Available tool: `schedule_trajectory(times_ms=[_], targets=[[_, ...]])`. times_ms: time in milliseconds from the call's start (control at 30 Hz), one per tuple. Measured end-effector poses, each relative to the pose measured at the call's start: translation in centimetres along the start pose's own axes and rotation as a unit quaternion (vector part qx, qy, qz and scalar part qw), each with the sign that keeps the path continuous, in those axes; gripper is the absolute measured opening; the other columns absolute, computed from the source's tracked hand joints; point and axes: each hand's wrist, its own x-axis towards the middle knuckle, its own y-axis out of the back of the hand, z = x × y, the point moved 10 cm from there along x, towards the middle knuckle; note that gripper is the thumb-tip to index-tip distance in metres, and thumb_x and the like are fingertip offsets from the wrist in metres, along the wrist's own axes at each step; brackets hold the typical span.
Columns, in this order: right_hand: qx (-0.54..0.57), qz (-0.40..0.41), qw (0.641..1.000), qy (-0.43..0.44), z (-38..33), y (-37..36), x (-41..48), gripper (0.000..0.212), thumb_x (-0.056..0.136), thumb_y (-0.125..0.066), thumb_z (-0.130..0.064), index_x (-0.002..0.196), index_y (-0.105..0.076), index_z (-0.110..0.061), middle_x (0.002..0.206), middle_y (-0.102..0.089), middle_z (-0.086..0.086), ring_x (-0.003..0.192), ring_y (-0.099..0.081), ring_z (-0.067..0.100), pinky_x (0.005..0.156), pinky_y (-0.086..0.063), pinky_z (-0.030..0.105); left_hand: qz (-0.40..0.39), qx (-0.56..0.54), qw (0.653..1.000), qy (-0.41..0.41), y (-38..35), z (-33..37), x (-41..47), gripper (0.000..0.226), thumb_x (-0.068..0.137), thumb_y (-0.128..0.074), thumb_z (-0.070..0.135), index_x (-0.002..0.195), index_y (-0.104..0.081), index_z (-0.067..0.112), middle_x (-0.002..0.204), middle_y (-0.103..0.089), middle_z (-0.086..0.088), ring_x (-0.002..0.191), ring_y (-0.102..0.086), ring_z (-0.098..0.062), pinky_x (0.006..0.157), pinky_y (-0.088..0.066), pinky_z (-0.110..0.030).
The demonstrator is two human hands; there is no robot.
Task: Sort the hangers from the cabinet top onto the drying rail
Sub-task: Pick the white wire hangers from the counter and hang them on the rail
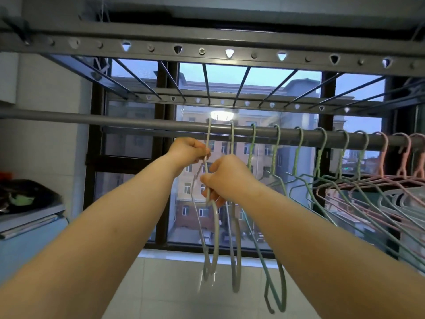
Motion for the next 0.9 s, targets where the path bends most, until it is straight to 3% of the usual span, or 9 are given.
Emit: schedule_trajectory(times_ms=[233,367,433,533,633,800,900], targets=[[0.017,-0.012,1.0,-0.013,0.8,-0.8,-0.4,0.026,0.094,-0.048,-0.021,0.112,-0.052,-0.001,0.072,-0.059,0.008,0.053,-0.053,0.016,0.057,-0.051,0.026,0.015,-0.008,1.0,0.011,-0.3,-0.8,-0.5,0.016,0.086,-0.058,0.012,0.072,-0.06,0.019,0.077,-0.061,0.005,0.077,-0.055,-0.006,0.081,-0.043,-0.026],[-0.004,0.036,0.999,0.03,0.7,0.7,-0.6,0.023,0.094,-0.048,-0.02,0.114,-0.052,-0.01,0.093,-0.067,0.015,0.056,-0.054,0.017,0.052,-0.048,0.026,0.018,-0.045,0.999,0.01,-0.1,-1.3,-1.0,0.013,0.088,-0.056,0.018,0.075,-0.059,0.022,0.081,-0.06,0.007,0.079,-0.056,-0.005,0.068,-0.042,-0.017],[-0.014,0.064,0.996,0.068,0.8,1.7,-1.1,0.016,0.093,-0.047,-0.019,0.105,-0.056,-0.013,0.089,-0.068,0.013,0.056,-0.056,0.015,0.051,-0.049,0.024,0.042,-0.063,0.997,0.005,0.7,-1.4,-1.7,0.015,0.089,-0.054,0.02,0.074,-0.058,0.023,0.081,-0.06,0.008,0.079,-0.057,-0.005,0.066,-0.043,-0.017],[0.003,0.08,0.993,0.084,1.7,2.7,-2.0,0.008,0.092,-0.048,-0.019,0.089,-0.054,-0.022,0.075,-0.062,0.001,0.055,-0.056,0.01,0.047,-0.045,0.02,0.112,-0.041,0.993,-0.016,3.0,-0.6,-3.9,0.014,0.089,-0.053,0.018,0.077,-0.06,0.021,0.088,-0.062,0.003,0.09,-0.058,-0.014,0.084,-0.044,-0.028],[0.0,0.092,0.991,0.093,2.2,3.5,-3.2,0.021,0.092,-0.048,-0.019,0.073,-0.047,-0.029,0.072,-0.062,-0.001,0.06,-0.059,0.015,0.055,-0.05,0.026,0.162,0.012,0.985,-0.054,4.8,1.9,-7.5,0.009,0.089,-0.052,0.015,0.086,-0.06,0.019,0.092,-0.062,-0.001,0.09,-0.057,-0.013,0.085,-0.045,-0.029],[0.02,0.087,0.991,0.102,3.5,5.9,-6.7,0.024,0.09,-0.048,-0.017,0.069,-0.048,-0.028,0.07,-0.063,0.0,0.056,-0.056,0.015,0.057,-0.051,0.03,0.13,0.011,0.986,-0.106,2.6,8.0,-13.6,0.02,0.089,-0.052,0.013,0.073,-0.059,0.023,0.074,-0.063,0.007,0.076,-0.061,-0.005,0.079,-0.048,-0.026],[0.005,0.085,0.991,0.1,5.5,8.4,-9.8,0.022,0.091,-0.048,-0.018,0.071,-0.05,-0.027,0.071,-0.063,0.002,0.057,-0.055,0.015,0.061,-0.052,0.033,0.097,-0.023,0.985,-0.144,-1.4,12.1,-17.2,0.02,0.087,-0.053,0.01,0.072,-0.061,0.02,0.056,-0.067,0.012,0.059,-0.062,0.007,0.068,-0.051,-0.009]])
